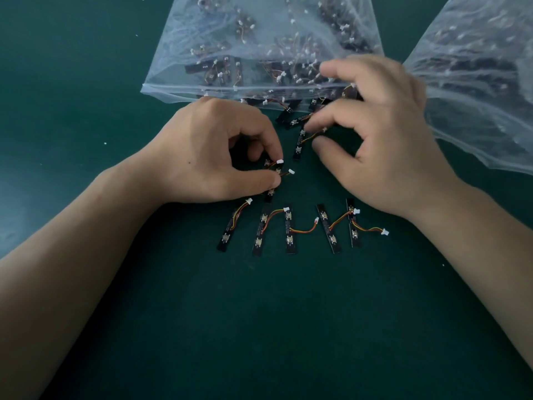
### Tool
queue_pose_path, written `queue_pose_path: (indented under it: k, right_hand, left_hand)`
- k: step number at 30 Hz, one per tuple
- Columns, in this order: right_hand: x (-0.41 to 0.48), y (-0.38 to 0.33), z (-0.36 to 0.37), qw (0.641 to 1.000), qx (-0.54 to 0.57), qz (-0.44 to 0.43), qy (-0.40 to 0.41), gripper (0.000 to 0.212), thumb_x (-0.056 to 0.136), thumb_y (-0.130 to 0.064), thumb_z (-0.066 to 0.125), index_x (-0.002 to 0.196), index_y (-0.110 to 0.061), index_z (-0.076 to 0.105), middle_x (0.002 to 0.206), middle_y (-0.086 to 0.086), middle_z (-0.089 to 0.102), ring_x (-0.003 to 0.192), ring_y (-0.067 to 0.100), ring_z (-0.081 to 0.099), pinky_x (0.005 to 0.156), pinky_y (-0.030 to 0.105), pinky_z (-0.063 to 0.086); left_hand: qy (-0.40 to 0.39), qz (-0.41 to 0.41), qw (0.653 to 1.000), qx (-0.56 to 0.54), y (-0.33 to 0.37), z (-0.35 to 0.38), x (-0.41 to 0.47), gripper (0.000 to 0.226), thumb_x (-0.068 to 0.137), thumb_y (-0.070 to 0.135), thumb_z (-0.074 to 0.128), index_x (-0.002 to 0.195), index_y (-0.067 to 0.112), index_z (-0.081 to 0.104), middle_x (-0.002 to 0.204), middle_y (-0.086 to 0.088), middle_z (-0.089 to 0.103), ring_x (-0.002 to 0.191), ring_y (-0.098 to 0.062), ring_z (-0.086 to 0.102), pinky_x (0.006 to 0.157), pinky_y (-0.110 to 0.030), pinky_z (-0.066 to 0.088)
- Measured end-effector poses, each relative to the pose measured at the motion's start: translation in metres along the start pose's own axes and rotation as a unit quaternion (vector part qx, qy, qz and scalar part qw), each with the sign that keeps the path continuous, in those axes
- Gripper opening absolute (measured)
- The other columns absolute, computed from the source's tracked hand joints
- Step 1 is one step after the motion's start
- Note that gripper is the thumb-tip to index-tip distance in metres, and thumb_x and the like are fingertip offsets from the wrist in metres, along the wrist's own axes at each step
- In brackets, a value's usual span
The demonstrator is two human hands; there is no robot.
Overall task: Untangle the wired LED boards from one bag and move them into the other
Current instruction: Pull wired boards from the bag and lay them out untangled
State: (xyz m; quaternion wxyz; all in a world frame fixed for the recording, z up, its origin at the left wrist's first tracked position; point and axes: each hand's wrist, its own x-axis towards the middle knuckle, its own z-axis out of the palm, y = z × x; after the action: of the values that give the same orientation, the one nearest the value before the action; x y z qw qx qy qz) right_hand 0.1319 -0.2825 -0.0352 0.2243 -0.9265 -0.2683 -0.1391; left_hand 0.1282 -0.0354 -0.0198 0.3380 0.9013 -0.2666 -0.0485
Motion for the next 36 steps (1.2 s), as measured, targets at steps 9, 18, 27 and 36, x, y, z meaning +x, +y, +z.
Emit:
queue_pose_path:
  k: [9, 18, 27, 36]
  right_hand:
    - [0.0005, -0.0031, -0.0048, 0.998, 0.011, -0.003, -0.056, 0.008, 0.089, -0.028, 0.069, 0.089, -0.024, 0.076, 0.159, 0.0, 0.044, 0.154, 0.025, 0.027, 0.119, 0.044, 0.013]
    - [0.0008, -0.0009, -0.0039, 0.997, 0.023, -0.003, -0.074, 0.007, 0.082, -0.022, 0.065, 0.085, -0.024, 0.07, 0.162, -0.001, 0.039, 0.155, 0.024, 0.022, 0.121, 0.044, 0.009]
    - [0.0008, -0.0005, -0.0009, 0.998, 0.012, 0.003, -0.067, 0.006, 0.084, -0.023, 0.061, 0.086, -0.023, 0.067, 0.163, -0.002, 0.037, 0.156, 0.023, 0.019, 0.121, 0.043, 0.008]
    - [0.0005, 0.0, -0.0017, 0.997, 0.012, -0.01, -0.071, 0.005, 0.085, -0.023, 0.062, 0.086, -0.024, 0.067, 0.163, 0.0, 0.038, 0.156, 0.025, 0.02, 0.121, 0.044, 0.009]
  left_hand:
    - [0.008, 0.008, 1.0, -0.003, -0.0017, -0.002, -0.0012, 0.022, 0.07, 0.023, 0.064, 0.087, 0.027, 0.076, 0.073, 0.008, 0.066, 0.066, -0.021, 0.058, 0.06, -0.037, 0.048]
    - [0.007, 0.014, 1.0, 0.018, -0.0036, -0.0024, -0.0004, 0.024, 0.065, 0.028, 0.055, 0.081, 0.026, 0.073, 0.075, 0.009, 0.066, 0.071, -0.017, 0.063, 0.061, -0.038, 0.051]
    - [-0.006, 0.039, 0.999, 0.032, -0.0005, -0.0021, -0.0012, 0.024, 0.071, 0.051, 0.068, 0.083, 0.03, 0.068, 0.08, 0.012, 0.063, 0.081, -0.014, 0.064, 0.067, -0.04, 0.05]
    - [0.022, 0.024, 0.999, 0.033, -0.0043, 0.0023, 0.0003, 0.027, 0.071, 0.054, 0.075, 0.086, 0.032, 0.07, 0.076, 0.015, 0.063, 0.076, -0.014, 0.063, 0.065, -0.036, 0.051]
